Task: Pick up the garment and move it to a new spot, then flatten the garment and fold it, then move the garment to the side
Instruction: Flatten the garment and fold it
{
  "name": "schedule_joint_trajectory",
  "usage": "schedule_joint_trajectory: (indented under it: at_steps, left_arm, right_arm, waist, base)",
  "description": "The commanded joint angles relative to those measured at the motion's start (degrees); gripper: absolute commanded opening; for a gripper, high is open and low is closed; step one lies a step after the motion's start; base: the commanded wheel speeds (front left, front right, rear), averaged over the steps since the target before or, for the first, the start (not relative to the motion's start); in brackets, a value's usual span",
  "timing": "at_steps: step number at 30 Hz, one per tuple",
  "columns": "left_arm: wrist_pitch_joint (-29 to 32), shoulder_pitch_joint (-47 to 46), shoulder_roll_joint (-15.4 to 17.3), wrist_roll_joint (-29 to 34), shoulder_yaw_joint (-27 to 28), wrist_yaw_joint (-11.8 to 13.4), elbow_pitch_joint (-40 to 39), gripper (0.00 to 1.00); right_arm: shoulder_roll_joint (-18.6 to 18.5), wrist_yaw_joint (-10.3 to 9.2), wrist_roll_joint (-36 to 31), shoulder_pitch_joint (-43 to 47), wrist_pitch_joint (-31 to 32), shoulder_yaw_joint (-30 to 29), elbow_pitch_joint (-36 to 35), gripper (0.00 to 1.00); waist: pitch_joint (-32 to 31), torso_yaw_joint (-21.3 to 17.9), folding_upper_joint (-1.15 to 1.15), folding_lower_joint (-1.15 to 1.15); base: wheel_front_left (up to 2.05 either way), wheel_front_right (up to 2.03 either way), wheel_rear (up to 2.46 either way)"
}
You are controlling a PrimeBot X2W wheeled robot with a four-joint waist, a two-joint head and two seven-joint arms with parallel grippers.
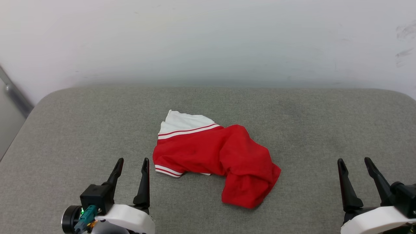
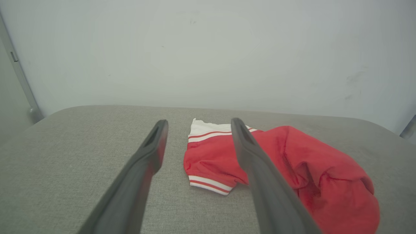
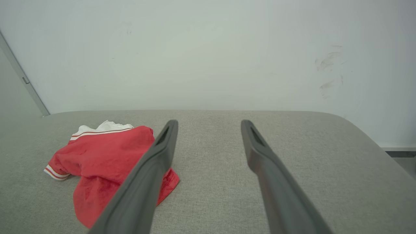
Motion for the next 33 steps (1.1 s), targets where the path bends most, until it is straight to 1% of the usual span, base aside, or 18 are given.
schedule_joint_trajectory:
  at_steps: [1, 5, 8, 12, 16, 21, 22, 25, 30, 31, 33]
  left_arm:
    - [0.11, 0.59, 0.21, -0.06, 0.01, 0.11, -0.51, 1.00]
    - [0.26, 0.30, 0.41, -0.08, -0.16, 0.13, -0.96, 1.00]
    - [0.19, -0.61, 0.51, 0.22, -0.50, -0.11, -1.42, 1.00]
    - [-0.36, -2.05, -0.25, 0.72, -1.25, -0.28, -2.22, 1.00]
    - [-0.99, -3.48, -1.39, 0.85, -2.10, -0.81, -2.66, 1.00]
    - [-1.80, -5.64, -3.25, 1.32, -3.40, -1.82, -2.33, 1.00]
    - [-1.90, -6.23, -3.59, 1.52, -3.63, -2.03, -2.22, 1.00]
    - [-2.32, -7.97, -4.72, 1.87, -4.26, -2.95, -1.80, 1.00]
    - [-2.62, -10.35, -6.48, 2.59, -4.84, -4.00, -0.95, 1.00]
    - [-2.62, -10.35, -6.48, 2.59, -4.84, -4.00, -0.95, 1.00]
    - [-2.70, -10.97, -7.05, 2.77, -4.80, -4.40, -0.47, 1.00]
  right_arm:
    - [0.12, -0.02, -0.23, 0.64, 0.14, -0.12, -0.29, 1.00]
    - [0.12, -0.02, 0.54, 0.88, 0.75, -0.23, -0.44, 1.00]
    - [0.11, -0.02, 2.49, 0.63, 2.85, -0.97, 0.46, 1.00]
    - [0.09, -0.02, 4.98, -1.85, 10.99, -4.03, 3.85, 1.00]
    - [-2.82, -0.02, 6.76, -7.08, 20.45, -4.49, 9.21, 1.00]
    - [-6.56, -0.02, 10.31, -16.26, 29.31, -0.84, 14.66, 1.00]
    - [-7.77, -0.01, 10.46, -17.99, 30.86, 0.45, 15.87, 1.00]
    - [-9.87, -0.02, 12.43, -23.56, 34.66, 3.83, 19.52, 1.00]
    - [-12.51, -0.03, 15.40, -31.16, 38.94, 8.93, 26.66, 1.00]
    - [-12.51, -0.03, 15.40, -31.16, 38.94, 8.93, 26.66, 1.00]
    - [-13.41, -0.02, 16.04, -33.07, 40.10, 11.03, 29.60, 1.00]
  waist:
    - [-0.01, -0.07, 0.00, 0.01]
    - [0.16, -0.17, 0.00, 0.01]
    - [0.62, 0.29, 0.00, 0.01]
    - [1.75, 2.36, 0.00, 0.01]
    - [3.35, 5.14, 0.00, 0.01]
    - [6.22, 8.84, 0.00, 0.01]
    - [6.85, 9.54, 0.00, 0.01]
    - [8.79, 11.45, 0.00, 0.01]
    - [11.70, 14.24, 0.00, 0.01]
    - [11.70, 14.24, 0.00, 0.01]
    - [12.50, 15.05, 0.00, 0.01]
  base:
    - [0.00, 0.00, 0.00]
    - [0.00, 0.00, 0.00]
    - [0.00, 0.00, 0.00]
    - [0.00, 0.00, 0.00]
    - [0.00, 0.00, 0.00]
    - [0.00, 0.00, 0.00]
    - [0.00, 0.00, 0.00]
    - [0.00, 0.00, 0.00]
    - [0.00, 0.00, 0.00]
    - [0.00, 0.00, 0.00]
    - [0.00, 0.00, 0.00]
